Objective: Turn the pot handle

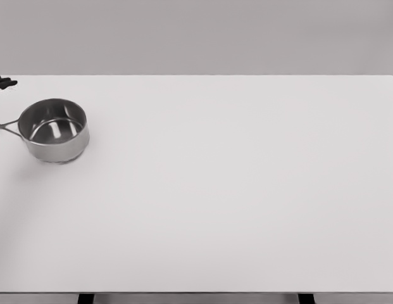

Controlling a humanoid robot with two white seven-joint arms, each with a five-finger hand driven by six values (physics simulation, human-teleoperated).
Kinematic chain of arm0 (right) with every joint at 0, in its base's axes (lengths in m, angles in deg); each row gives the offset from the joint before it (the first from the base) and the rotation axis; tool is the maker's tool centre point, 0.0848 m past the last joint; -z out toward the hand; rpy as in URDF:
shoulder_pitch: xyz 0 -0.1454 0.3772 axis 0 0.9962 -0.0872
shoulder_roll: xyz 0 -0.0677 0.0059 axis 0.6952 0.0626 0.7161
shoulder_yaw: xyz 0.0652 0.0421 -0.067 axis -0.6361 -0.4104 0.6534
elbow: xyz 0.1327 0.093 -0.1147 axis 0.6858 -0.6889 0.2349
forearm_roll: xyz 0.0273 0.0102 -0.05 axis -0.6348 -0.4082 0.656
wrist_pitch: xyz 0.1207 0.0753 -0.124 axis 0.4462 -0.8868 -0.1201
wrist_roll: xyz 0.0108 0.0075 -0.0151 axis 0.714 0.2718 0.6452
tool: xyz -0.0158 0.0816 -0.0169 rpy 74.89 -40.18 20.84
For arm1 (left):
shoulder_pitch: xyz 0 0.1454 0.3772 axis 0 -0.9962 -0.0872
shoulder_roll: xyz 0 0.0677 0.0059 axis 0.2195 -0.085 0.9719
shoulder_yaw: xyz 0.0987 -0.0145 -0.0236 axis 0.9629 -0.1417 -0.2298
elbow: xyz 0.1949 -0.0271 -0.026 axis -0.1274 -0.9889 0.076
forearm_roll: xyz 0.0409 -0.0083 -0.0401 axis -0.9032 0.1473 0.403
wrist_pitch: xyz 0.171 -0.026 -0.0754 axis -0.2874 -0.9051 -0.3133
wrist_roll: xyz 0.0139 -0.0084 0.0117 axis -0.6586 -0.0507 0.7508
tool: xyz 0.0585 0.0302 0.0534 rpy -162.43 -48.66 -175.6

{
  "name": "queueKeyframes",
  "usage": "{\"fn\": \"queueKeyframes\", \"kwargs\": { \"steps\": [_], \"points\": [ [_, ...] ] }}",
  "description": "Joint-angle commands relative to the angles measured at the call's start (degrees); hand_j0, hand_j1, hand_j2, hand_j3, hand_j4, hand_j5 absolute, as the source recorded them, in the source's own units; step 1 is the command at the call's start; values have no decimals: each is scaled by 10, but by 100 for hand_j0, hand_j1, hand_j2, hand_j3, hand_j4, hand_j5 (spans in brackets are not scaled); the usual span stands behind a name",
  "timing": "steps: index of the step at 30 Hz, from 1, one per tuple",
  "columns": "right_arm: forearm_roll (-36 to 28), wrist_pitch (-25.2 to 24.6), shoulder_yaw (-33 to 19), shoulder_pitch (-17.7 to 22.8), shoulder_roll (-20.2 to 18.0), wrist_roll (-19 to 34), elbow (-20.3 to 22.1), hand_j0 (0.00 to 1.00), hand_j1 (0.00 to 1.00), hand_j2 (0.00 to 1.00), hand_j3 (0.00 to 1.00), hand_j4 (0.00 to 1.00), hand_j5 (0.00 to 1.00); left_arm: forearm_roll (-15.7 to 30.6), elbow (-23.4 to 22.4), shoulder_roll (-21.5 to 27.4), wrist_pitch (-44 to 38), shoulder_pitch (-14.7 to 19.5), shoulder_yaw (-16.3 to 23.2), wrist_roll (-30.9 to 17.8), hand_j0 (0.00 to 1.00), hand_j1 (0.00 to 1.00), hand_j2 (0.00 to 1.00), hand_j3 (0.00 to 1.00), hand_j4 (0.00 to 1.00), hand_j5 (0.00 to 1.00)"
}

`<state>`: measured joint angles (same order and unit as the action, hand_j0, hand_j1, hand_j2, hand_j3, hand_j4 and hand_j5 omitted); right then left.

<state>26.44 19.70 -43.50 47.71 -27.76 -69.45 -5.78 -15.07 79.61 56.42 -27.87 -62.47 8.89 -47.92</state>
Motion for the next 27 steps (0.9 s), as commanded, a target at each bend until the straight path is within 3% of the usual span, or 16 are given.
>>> {"fn": "queueKeyframes", "kwargs": {
  "steps": [1, 5, 11, 14, 27],
  "points": [
    [0, 0, 0, 0, 0, 0, 0, 100, 100, 100, 100, 100, 100, -3, -21, -5, 0, 0, 9, 0, 100, 100, 100, 100, 100, 100],
    [0, 0, 0, 0, 0, 0, 0, 100, 100, 100, 100, 100, 100, -4, -34, -6, 0, 18, 24, 0, 100, 100, 100, 100, 100, 100],
    [0, 0, 0, 0, 0, 0, 0, 100, 100, 100, 100, 100, 100, -6, -39, -9, 0, 18, 24, 0, 100, 100, 100, 100, 100, 100],
    [0, 0, 0, 0, 0, 0, 0, 100, 100, 100, 100, 100, 100, -6, -63, -7, 0, 22, 22, 0, 100, 100, 100, 100, 100, 100],
    [0, 0, 0, 0, 0, 0, 0, 100, 100, 100, 100, 100, 100, -22, -68, -15, 0, 50, 24, 0, 100, 100, 100, 100, 100, 100]
  ]
}}
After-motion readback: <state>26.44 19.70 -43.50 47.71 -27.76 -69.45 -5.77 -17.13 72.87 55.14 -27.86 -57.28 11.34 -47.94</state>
